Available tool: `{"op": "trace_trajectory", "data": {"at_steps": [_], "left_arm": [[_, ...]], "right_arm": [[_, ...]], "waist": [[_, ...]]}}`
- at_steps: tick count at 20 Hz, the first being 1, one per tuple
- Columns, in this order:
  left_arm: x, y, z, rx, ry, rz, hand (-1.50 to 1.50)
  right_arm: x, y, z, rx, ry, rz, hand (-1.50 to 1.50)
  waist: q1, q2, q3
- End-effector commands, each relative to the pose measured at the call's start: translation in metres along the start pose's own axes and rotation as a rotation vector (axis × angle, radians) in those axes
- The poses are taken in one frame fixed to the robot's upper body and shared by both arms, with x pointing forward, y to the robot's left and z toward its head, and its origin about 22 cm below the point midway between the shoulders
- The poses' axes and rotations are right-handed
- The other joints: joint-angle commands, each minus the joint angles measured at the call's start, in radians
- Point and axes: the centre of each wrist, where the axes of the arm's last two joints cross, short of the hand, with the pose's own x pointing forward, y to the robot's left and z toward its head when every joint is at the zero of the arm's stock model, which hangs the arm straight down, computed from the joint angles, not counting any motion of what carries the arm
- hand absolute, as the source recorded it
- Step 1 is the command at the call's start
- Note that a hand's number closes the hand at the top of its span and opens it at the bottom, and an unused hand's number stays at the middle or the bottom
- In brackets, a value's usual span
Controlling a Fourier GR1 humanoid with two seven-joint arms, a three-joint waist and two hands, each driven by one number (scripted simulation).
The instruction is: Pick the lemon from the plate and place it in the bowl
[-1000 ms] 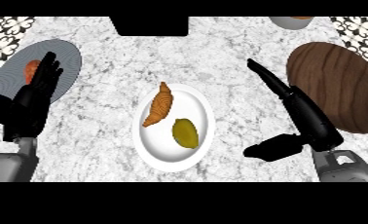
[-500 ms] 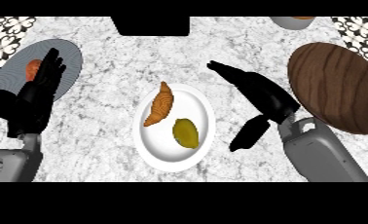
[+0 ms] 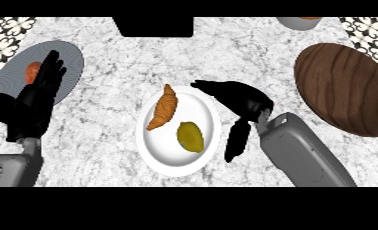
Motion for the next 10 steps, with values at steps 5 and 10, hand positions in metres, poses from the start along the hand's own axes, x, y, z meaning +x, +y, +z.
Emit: {"op": "trace_trajectory", "data": {"at_steps": [5,10], "left_arm": [[-0.002,0.008,0.01,0.014,-0.004,0.0,0.0],[-0.007,0.006,0.013,-0.001,-0.008,-0.007,0.0]], "right_arm": [[0.003,0.032,-0.01,-0.015,0.024,0.116,-1.5],[-0.007,0.04,-0.022,-0.125,0.018,0.162,-1.5]], "waist": [[-0.005,-0.001,0.0],[-0.002,-0.001,0.0]]}}
